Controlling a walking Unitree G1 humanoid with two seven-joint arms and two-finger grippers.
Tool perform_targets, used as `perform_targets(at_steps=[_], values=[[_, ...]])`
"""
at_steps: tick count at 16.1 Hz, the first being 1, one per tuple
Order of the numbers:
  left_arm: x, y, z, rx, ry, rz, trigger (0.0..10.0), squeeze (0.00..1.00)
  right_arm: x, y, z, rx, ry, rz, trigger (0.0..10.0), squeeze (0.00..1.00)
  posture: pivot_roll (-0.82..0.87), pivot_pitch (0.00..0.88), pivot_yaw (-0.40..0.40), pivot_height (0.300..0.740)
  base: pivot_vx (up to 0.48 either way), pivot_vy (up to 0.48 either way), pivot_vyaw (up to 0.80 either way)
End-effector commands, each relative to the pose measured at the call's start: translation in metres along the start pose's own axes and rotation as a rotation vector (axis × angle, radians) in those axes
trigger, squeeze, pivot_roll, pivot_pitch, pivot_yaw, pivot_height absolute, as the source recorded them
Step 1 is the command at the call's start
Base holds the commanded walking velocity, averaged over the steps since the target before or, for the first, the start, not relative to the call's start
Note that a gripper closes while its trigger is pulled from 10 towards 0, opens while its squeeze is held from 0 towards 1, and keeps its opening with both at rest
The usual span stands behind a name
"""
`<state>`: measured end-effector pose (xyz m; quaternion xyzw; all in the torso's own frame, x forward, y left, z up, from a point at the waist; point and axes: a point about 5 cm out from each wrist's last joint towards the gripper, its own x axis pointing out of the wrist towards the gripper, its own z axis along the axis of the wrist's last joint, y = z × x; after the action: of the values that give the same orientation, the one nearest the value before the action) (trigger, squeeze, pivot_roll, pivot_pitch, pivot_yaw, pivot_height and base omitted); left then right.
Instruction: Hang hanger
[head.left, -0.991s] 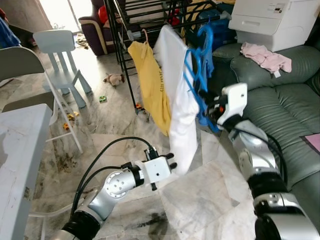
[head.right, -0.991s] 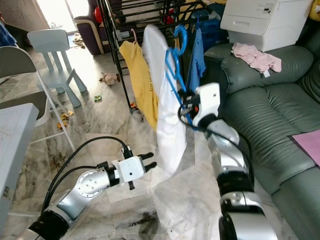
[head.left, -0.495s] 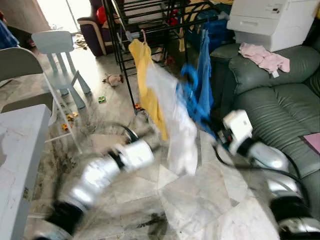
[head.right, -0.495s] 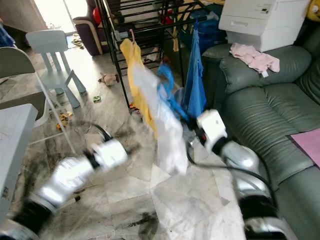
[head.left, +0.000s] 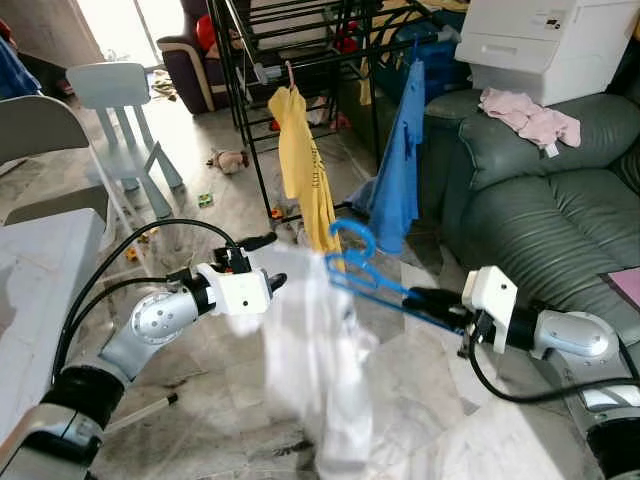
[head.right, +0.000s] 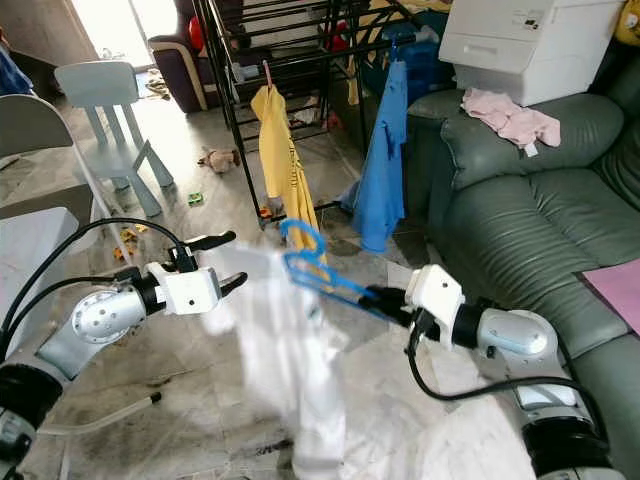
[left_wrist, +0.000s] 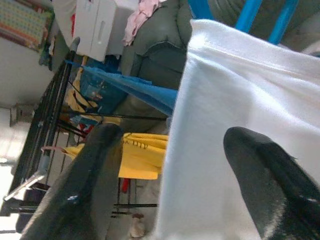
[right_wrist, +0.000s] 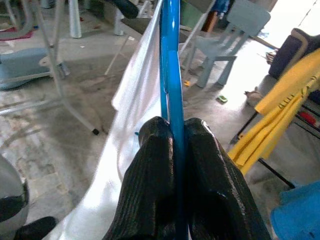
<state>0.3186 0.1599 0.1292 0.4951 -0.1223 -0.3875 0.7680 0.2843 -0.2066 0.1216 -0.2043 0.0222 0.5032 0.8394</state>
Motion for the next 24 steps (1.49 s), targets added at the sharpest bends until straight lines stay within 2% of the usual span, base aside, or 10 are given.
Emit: perform_targets(at_steps=[1, 4, 5, 6, 7, 8, 11, 15, 24], values=[[-0.001, 0.002, -0.004, 0.042, 0.004, -0.038, 10.0, 1.0, 0.002, -0.001, 0.012, -0.034, -0.049, 0.041, 10.0, 0.0, -0.08, 0.0, 0.086, 0.74, 0.0, 0.0, 0.0], [0.001, -0.001, -0.006, 0.079, -0.002, -0.08, 10.0, 1.0, 0.001, 0.0, 0.017, -0.046, -0.058, 0.068, 10.0, 0.0, -0.08, 0.0, 0.091, 0.74, 0.0, 0.0, 0.0], [0.003, -0.004, -0.007, 0.085, -0.006, -0.135, 10.0, 0.0, 0.0, 0.0, 0.019, -0.047, -0.063, 0.079, 10.0, 0.0, -0.08, 0.0, 0.093, 0.74, 0.0, 0.0, 0.0], [0.004, -0.003, -0.009, 0.081, 0.002, -0.159, 9.4, 0.0, 0.001, 0.0, 0.021, -0.06, -0.062, 0.085, 10.0, 0.0, -0.09, 0.0, 0.095, 0.74, 0.0, 0.0, 0.0], [0.006, 0.0, -0.012, 0.064, 0.01, -0.169, 1.6, 0.0, 0.001, 0.001, 0.022, -0.077, -0.058, 0.088, 10.0, 0.0, -0.09, 0.0, 0.098, 0.74, 0.0, 0.0, 0.0], [0.007, 0.002, -0.013, 0.067, 0.014, -0.18, 0.0, 0.0, 0.001, 0.002, 0.021, -0.099, -0.048, 0.093, 10.0, 0.0, -0.09, 0.0, 0.1, 0.74, 0.0, 0.0, 0.0], [0.009, 0.007, -0.014, 0.068, 0.025, -0.186, 0.0, 0.0, 0.0, 0.003, 0.021, -0.137, -0.028, 0.1, 10.0, 0.0, -0.09, 0.0, 0.104, 0.74, 0.0, 0.0, 0.0], [0.01, 0.007, -0.021, 0.038, 0.078, -0.295, 0.0, 0.0, 0.002, 0.004, 0.021, -0.167, -0.025, 0.083, 10.0, 0.0, -0.09, 0.0, 0.109, 0.74, 0.0, 0.0, 0.0], [0.023, 0.007, -0.014, 0.005, 0.056, -0.352, 0.0, 0.0, 0.008, 0.008, 0.018, -0.199, -0.018, 0.084, 10.0, 0.0, -0.1, 0.0, 0.113, 0.74, 0.0, 0.0, 0.0]])
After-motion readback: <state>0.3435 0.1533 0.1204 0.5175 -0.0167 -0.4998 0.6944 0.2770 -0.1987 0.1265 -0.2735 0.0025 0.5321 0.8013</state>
